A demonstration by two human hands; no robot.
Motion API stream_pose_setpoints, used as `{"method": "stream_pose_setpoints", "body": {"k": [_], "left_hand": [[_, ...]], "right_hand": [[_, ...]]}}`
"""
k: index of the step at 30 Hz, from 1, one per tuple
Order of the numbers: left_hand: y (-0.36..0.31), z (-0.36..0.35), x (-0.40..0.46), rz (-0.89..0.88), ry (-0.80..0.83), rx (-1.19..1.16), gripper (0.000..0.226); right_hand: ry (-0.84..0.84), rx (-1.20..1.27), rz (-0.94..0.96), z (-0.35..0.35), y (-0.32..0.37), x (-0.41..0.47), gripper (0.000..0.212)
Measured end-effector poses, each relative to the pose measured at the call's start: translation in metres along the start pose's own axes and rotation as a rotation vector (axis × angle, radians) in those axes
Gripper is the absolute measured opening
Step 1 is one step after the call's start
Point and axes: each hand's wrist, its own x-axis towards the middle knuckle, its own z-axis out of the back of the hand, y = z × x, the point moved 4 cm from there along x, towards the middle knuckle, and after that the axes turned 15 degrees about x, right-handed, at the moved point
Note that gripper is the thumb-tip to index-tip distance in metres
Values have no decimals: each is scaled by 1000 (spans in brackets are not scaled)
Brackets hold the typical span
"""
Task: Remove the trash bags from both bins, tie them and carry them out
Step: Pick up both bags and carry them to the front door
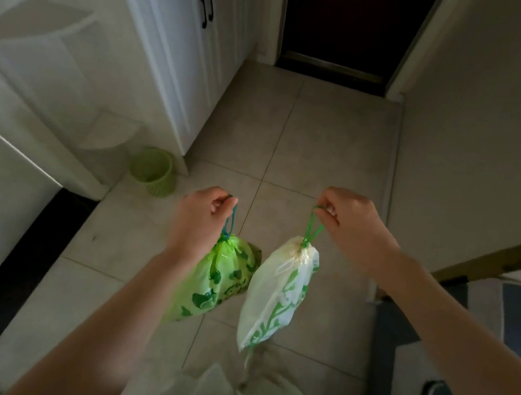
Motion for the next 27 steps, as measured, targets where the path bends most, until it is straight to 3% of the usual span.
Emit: {"method": "stream_pose_setpoints", "body": {"k": [11,23,27], "left_hand": [[-48,-52,268,-97,1,12,22],[-109,-102,543,-68,31,-32,17],[-122,-133,629,22,55,-24,19]], "right_hand": [[-75,-36,-79,50,-95,250,7],[-155,-69,-150,131,-186,509,12],[-142,-53,-116,151,-223,594,11]]}}
